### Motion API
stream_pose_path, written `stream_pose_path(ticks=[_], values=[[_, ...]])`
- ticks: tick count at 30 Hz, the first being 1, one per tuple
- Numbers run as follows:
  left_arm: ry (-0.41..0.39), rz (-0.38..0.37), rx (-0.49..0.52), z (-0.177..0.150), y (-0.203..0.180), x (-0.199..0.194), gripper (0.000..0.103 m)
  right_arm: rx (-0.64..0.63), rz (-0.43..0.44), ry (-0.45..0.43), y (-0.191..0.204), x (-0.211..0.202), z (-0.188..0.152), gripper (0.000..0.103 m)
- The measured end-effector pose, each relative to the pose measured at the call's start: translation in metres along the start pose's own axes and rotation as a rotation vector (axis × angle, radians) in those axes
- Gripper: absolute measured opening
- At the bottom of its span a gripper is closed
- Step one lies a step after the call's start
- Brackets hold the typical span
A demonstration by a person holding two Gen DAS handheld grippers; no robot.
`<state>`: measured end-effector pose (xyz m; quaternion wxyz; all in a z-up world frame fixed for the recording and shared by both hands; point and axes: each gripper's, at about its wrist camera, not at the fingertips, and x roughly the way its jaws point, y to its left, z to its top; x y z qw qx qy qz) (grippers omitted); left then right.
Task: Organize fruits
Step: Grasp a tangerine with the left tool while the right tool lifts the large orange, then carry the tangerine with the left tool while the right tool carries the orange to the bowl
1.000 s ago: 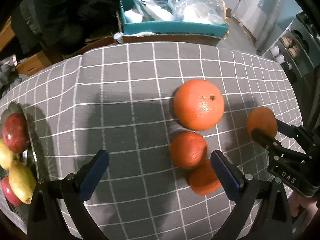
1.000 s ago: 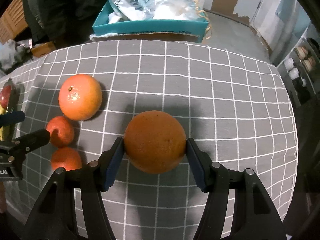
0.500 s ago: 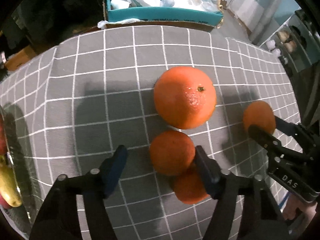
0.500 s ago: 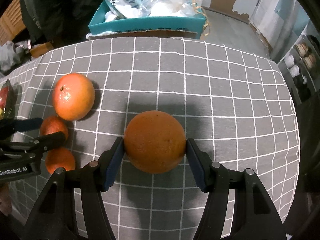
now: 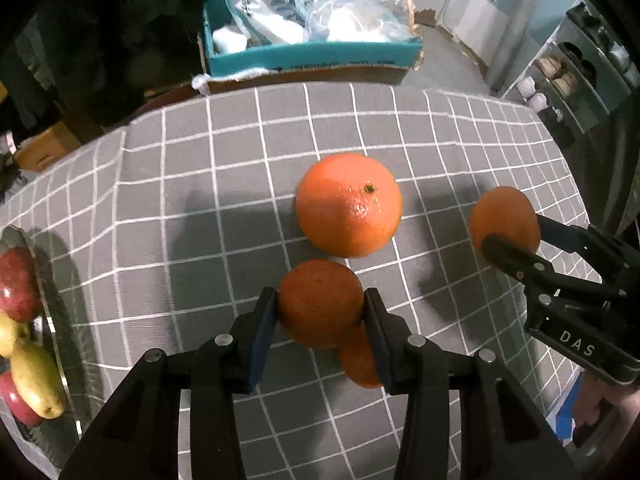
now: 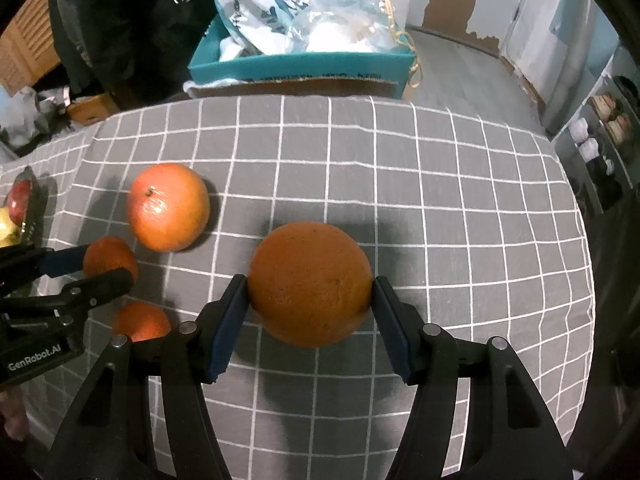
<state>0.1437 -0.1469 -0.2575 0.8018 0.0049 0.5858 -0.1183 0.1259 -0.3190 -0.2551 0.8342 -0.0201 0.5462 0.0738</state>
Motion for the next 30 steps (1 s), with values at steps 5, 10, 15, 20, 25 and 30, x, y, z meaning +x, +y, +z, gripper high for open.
stream_pose_path(ticks=[5, 10, 15, 20, 25, 30], values=[[-0.052, 0.002, -0.005, 0.0, 0.006, -0.024, 0.044, -0.011, 0.0, -0.035, 0.005, -0.016, 0.003, 0.063], [-0.106, -0.005, -0.019, 0.001, 0.012, -0.05, 0.044, -0.022, 0.002, -0.075, 0.013, -0.035, 0.007, 0.062], [-0.166, -0.001, -0.008, -0.002, 0.011, -0.077, 0.044, -0.037, 0.011, -0.116, 0.022, -0.056, 0.01, 0.062], [-0.22, -0.004, 0.001, -0.007, 0.012, -0.102, 0.044, -0.051, 0.023, -0.16, 0.029, -0.078, 0.013, 0.062], [-0.267, 0.001, 0.011, -0.009, 0.013, -0.124, 0.044, -0.055, 0.028, -0.205, 0.034, -0.098, 0.015, 0.062], [-0.319, 0.007, 0.022, -0.014, 0.015, -0.147, 0.044, -0.06, 0.036, -0.252, 0.037, -0.12, 0.015, 0.062]])
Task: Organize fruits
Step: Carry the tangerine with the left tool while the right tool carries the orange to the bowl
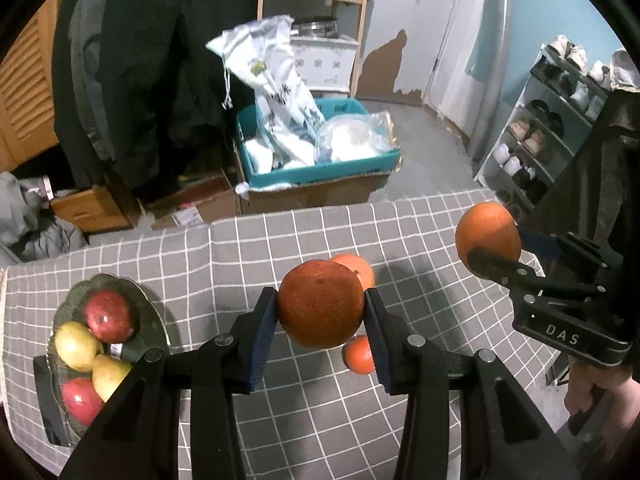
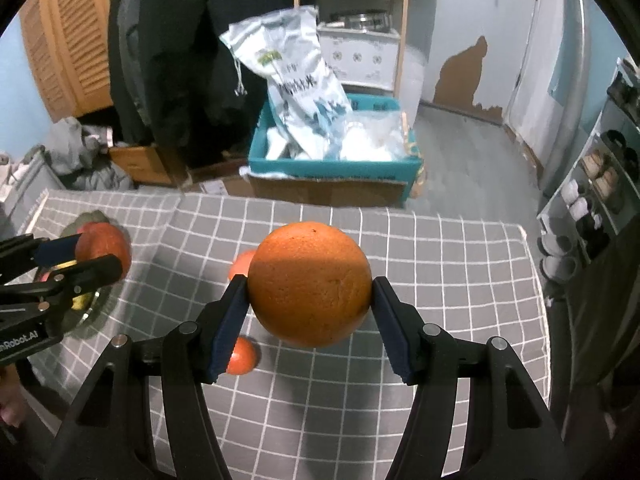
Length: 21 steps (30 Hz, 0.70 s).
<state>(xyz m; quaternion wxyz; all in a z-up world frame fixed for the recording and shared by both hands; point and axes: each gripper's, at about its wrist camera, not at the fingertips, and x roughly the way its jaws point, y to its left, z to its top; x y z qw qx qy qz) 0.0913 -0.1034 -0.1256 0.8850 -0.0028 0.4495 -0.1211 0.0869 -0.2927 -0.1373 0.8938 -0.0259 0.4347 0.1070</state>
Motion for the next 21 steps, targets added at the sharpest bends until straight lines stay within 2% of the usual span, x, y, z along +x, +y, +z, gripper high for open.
stream_pose_path(ticks=[9, 21], values=[[-0.075, 0.003, 0.017, 0.003, 0.001, -0.036, 0.044, -0.025, 0.019, -0.081, 0.012, -0.036, 0.011, 0.062], [-0.141, 0.011, 0.007, 0.003, 0.012, -0.069, 0.044, -0.065, 0.057, -0.142, 0.033, -0.064, 0.02, 0.062]])
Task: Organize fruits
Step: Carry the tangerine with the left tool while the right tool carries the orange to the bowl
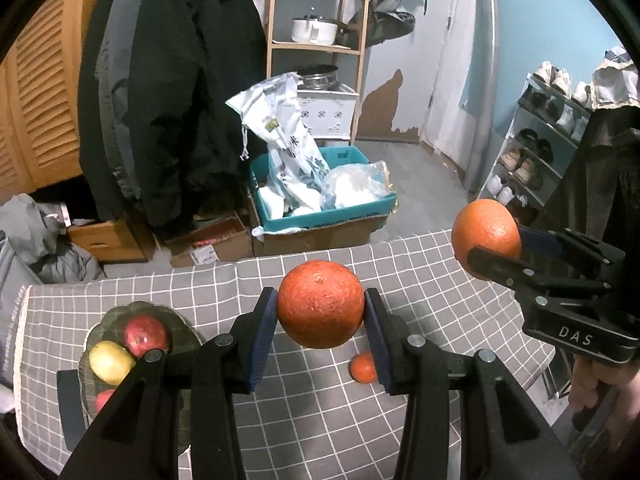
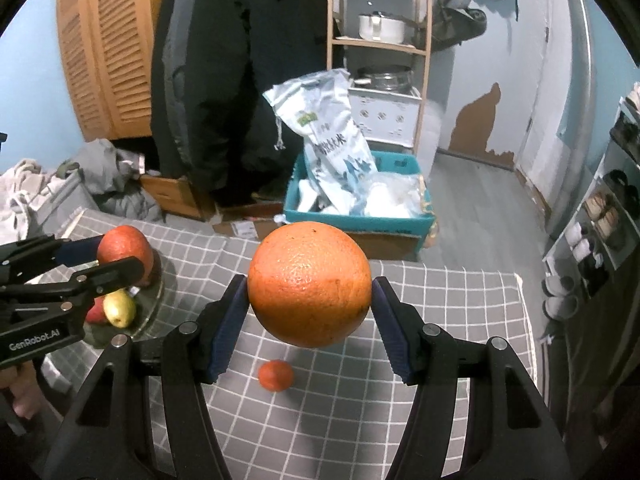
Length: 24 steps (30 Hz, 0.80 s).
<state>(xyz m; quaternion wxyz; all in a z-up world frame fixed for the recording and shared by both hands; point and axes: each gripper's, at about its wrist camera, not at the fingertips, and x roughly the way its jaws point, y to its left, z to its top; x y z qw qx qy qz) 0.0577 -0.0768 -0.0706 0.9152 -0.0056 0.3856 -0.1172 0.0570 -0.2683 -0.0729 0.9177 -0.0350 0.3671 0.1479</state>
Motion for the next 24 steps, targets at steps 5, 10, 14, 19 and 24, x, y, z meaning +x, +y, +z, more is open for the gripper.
stream_pose_path(ticks=[5, 10, 14, 19, 24], values=[[-0.012, 0.013, -0.017, -0.001, 0.01, -0.008, 0.044, -0.015, 0.02, -0.013, 0.012, -0.003, 0.006, 0.062], [-0.022, 0.027, -0.037, -0.004, 0.023, -0.016, 0.044, -0.03, 0.046, -0.012, 0.027, 0.001, 0.011, 0.062], [-0.026, 0.044, -0.058, -0.007, 0.036, -0.021, 0.044, -0.04, 0.07, -0.003, 0.039, 0.007, 0.014, 0.062], [-0.03, 0.067, -0.084, -0.012, 0.053, -0.027, 0.044, -0.063, 0.09, 0.001, 0.057, 0.011, 0.019, 0.062], [-0.036, 0.093, -0.11, -0.017, 0.072, -0.034, 0.044, -0.08, 0.111, 0.007, 0.075, 0.017, 0.025, 0.062]])
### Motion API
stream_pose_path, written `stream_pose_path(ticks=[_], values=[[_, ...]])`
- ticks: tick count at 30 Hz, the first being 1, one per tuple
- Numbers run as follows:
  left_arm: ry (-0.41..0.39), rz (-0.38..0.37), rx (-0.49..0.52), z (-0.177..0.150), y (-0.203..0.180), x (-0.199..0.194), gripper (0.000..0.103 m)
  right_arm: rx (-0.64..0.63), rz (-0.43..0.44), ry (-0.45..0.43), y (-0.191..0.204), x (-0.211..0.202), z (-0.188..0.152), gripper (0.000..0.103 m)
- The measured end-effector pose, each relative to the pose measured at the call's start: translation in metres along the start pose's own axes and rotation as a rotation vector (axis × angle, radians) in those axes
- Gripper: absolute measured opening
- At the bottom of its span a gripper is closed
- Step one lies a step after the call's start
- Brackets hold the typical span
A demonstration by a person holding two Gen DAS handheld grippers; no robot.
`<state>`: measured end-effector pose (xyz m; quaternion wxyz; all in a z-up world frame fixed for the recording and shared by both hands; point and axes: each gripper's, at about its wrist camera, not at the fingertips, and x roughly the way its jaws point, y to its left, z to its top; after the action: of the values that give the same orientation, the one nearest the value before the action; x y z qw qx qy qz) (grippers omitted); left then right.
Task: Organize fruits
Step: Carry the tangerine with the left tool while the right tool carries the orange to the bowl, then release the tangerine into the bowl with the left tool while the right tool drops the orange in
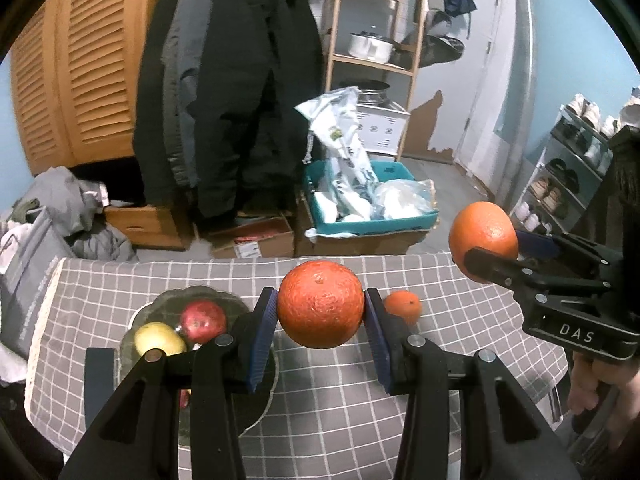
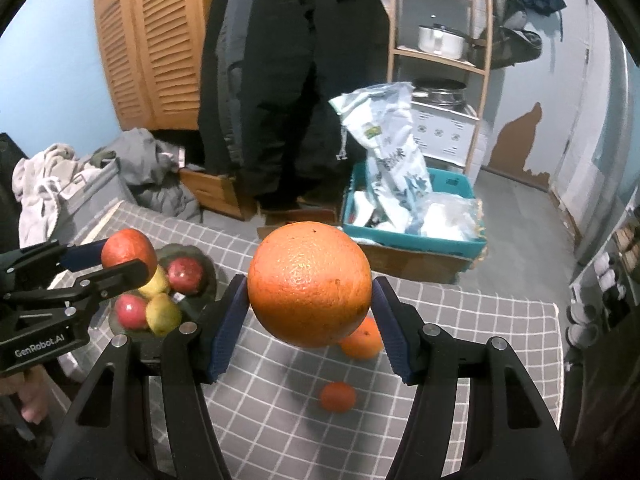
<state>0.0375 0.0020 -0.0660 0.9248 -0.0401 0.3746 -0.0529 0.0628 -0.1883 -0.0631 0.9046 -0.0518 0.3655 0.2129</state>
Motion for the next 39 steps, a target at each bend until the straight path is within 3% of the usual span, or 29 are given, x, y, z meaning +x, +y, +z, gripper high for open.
stream_pose_path(ticks=[17, 32, 39], values=[[0.031, 0.125, -0.135, -0.027, 0.086, -0.009, 0.044, -0.073, 0.087, 0.055, 0.073, 0.047, 0.022, 0.062], [0.195, 0.165, -0.277, -0.069, 0.147, 0.036, 0.044, -0.083, 0.167, 0.184, 0.121, 0.114, 0.016, 0.062], [0.257, 0.186, -0.269, -0.086, 0.148, 0.055, 0.044, -0.104, 0.164, 0.27, 0.135, 0.152, -0.002, 0.062]])
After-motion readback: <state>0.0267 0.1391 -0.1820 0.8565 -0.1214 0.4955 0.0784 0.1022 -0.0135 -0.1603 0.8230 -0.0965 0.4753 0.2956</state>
